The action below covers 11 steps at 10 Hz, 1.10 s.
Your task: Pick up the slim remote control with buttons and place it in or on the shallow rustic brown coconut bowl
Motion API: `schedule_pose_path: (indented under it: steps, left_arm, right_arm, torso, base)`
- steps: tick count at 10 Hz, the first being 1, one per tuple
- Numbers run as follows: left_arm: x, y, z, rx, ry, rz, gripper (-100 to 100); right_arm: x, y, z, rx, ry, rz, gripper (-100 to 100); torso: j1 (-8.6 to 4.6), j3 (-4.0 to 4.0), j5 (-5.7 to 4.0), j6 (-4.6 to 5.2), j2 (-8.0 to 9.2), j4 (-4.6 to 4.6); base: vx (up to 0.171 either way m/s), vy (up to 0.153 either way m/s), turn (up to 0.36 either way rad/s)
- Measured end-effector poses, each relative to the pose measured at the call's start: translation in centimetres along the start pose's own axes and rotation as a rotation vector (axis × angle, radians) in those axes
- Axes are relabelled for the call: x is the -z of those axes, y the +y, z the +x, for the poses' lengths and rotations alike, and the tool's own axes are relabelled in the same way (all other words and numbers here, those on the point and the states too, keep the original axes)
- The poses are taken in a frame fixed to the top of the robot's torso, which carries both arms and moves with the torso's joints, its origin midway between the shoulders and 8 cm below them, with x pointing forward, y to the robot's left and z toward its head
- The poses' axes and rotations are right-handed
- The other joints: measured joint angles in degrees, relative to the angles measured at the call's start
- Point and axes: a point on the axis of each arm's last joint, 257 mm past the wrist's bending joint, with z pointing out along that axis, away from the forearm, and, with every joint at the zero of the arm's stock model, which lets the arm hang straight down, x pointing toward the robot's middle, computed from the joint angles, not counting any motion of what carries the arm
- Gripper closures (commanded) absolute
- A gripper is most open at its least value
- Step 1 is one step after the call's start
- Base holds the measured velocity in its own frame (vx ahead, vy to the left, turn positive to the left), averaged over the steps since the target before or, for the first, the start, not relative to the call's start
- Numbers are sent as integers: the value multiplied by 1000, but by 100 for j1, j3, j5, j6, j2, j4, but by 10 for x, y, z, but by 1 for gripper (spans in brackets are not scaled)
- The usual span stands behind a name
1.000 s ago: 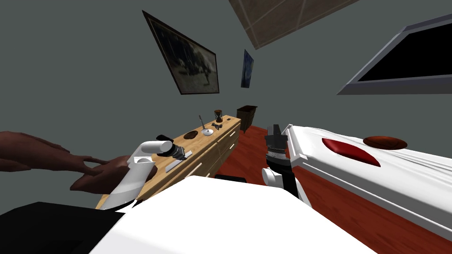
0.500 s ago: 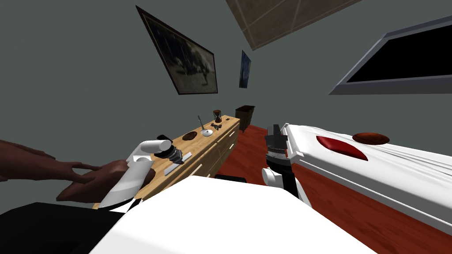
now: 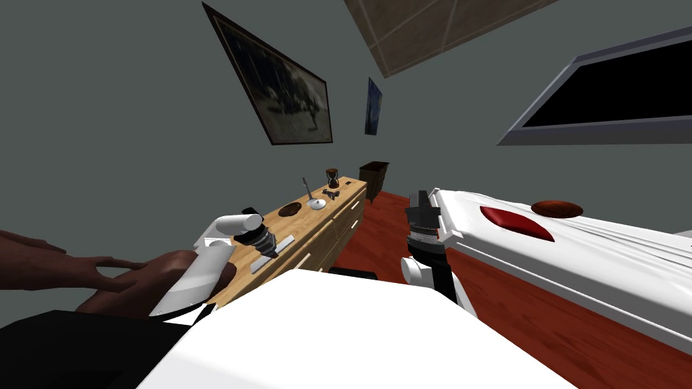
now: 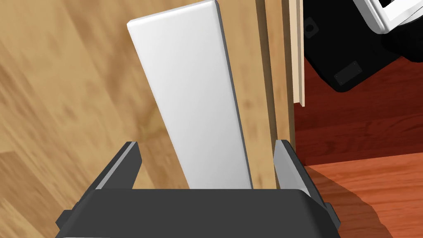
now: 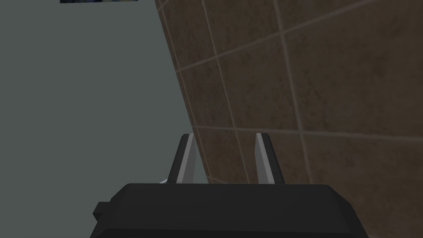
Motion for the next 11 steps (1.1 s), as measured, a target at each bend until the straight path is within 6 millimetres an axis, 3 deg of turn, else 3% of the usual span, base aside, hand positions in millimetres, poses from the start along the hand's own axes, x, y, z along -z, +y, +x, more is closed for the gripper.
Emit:
schedule_pose_path:
  steps: [1, 5, 6, 10, 11]
  left_arm:
    - [0, 0, 0, 0, 0, 0, -100]
    - [-21, -4, -3, 6, -2, -1, -100]
    - [-22, -4, -3, 5, -1, 0, 100]
    - [-22, -4, -3, 7, -1, -1, 100]
    - [-22, -4, -3, 6, -1, -1, 0]
  right_arm:
    - [0, 0, 0, 0, 0, 0, 0]
    - [0, 0, 0, 0, 0, 0, 0]
    - [0, 0, 0, 0, 0, 0, 0]
    - [0, 0, 0, 0, 0, 0, 0]
    - [0, 0, 0, 0, 0, 0, 0]
  torso:
    - [-6, 1, -2, 0, 2, 0]
    - [-14, 3, -3, 0, 6, 1]
    - [-12, 3, -4, 0, 4, 1]
    - [-8, 1, -2, 4, 1, 0]
    - [-8, 1, -2, 3, 1, 0]
  base:
    - [-5, -4, -20]
    - [-8, -8, -12]
    - [0, 0, 0]
    - [0, 0, 0]
    - [0, 0, 0]
